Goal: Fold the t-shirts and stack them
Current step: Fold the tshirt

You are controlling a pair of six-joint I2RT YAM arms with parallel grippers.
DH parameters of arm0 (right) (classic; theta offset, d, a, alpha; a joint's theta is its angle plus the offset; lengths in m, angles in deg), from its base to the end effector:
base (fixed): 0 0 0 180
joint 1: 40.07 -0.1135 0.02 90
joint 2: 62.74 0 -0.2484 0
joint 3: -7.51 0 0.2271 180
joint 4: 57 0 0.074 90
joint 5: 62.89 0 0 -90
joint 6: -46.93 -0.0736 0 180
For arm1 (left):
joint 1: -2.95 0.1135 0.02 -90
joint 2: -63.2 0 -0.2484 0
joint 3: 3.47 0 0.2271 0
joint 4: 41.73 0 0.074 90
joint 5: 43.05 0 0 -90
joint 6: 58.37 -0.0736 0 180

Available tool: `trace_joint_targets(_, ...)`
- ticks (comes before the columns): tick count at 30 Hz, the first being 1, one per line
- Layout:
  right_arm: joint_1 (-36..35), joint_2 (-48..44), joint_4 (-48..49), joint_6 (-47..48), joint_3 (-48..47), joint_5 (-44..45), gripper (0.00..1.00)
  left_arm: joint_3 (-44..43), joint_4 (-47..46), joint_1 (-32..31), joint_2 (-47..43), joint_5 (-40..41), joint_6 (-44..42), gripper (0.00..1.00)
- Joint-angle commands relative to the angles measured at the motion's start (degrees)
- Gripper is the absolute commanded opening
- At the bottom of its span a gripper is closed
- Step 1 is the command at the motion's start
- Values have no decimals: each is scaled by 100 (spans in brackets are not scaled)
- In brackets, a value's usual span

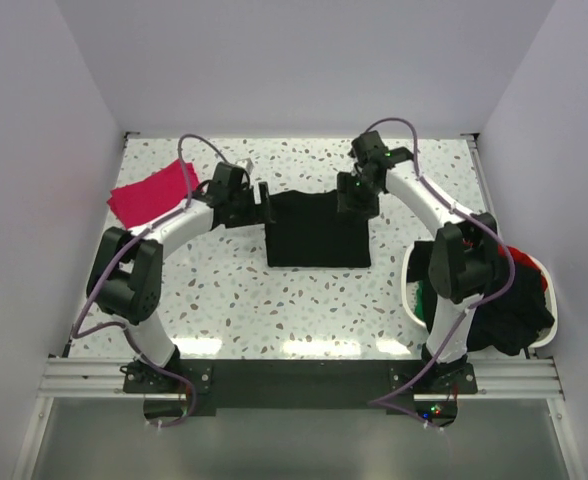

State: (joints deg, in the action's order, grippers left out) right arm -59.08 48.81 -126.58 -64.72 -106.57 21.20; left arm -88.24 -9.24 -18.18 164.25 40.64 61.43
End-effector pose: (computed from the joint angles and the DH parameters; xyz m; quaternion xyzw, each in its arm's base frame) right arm 0.3715 0.1360 0.2190 0.0123 0.9787 0.1164 0.1687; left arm 0.3540 -0.1455 0.1830 -0.0513 0.9333 -0.1977 0.2953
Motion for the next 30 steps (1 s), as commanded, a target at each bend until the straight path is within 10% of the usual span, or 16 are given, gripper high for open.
trace_joint_targets(1,-393,-440,802,-216,646,-533,58,554,-794,21,-455,-441,-177,87)
trace_joint_targets(30,-736,122,1075,-410,1518,-455,58,1944,-3552,407,405,-1970,-63,89)
